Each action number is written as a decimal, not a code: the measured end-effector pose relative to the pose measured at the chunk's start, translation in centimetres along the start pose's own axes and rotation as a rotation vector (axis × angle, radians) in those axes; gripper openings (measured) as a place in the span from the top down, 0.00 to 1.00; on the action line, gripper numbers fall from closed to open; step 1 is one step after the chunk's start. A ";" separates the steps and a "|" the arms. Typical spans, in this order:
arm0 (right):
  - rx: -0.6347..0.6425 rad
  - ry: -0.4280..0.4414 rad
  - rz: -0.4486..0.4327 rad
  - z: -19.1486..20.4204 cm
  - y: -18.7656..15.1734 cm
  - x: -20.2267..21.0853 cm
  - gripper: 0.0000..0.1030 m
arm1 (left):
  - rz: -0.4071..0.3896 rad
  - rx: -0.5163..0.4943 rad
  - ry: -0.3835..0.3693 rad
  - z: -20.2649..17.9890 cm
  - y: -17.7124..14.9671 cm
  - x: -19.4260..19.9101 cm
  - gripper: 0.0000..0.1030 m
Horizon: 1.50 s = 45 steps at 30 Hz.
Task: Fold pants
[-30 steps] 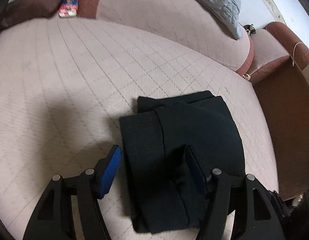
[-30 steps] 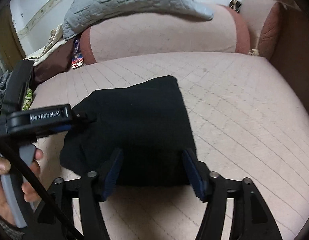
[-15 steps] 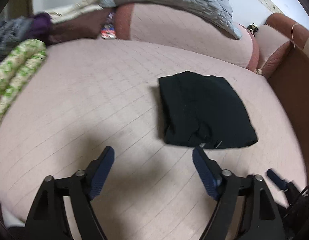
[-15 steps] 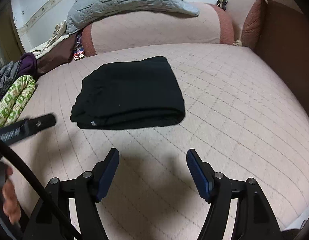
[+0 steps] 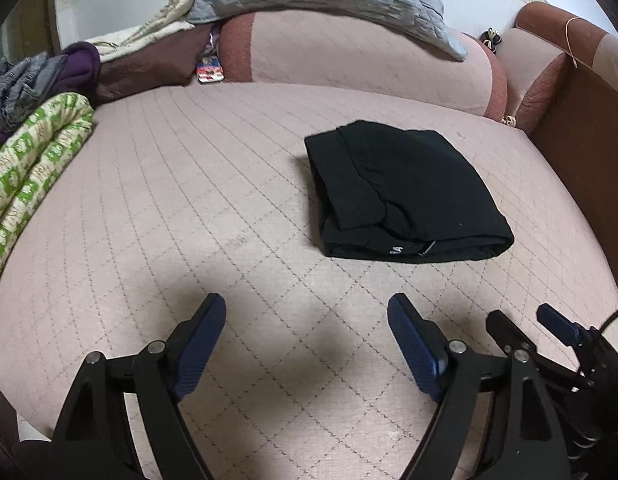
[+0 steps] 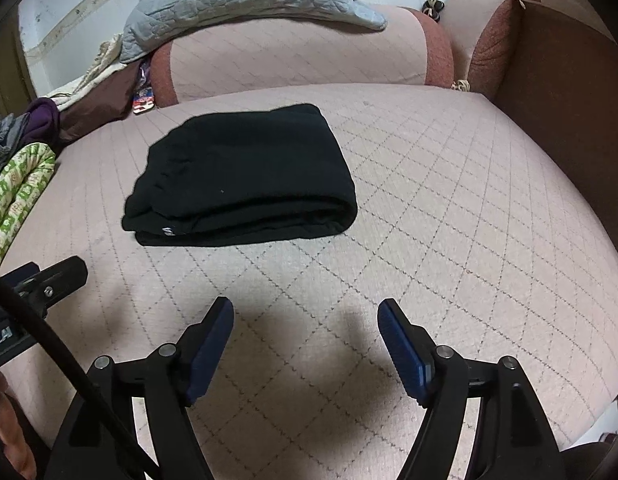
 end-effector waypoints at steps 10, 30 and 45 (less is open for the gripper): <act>-0.053 0.015 0.033 -0.5 0.0 -1.7 0.23 | 0.014 0.006 -0.012 -0.1 0.2 -0.5 0.20; -0.042 0.023 0.052 -0.6 0.1 -2.5 0.21 | 0.010 -0.003 -0.002 0.1 0.3 -0.5 0.20; -0.019 0.010 0.044 -0.1 -0.1 -2.4 0.21 | -0.080 -0.020 -0.036 -0.1 1.0 0.9 0.20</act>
Point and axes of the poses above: each gripper's, at about its wrist camera, not at the fingertips, and x roughly against the way its jaws point, z to its left, y to its top, the point moved 6 cm from there along -x, roughly the way its jaws point, and after that the axes turned 11 degrees about x, right-handed, at the moved point
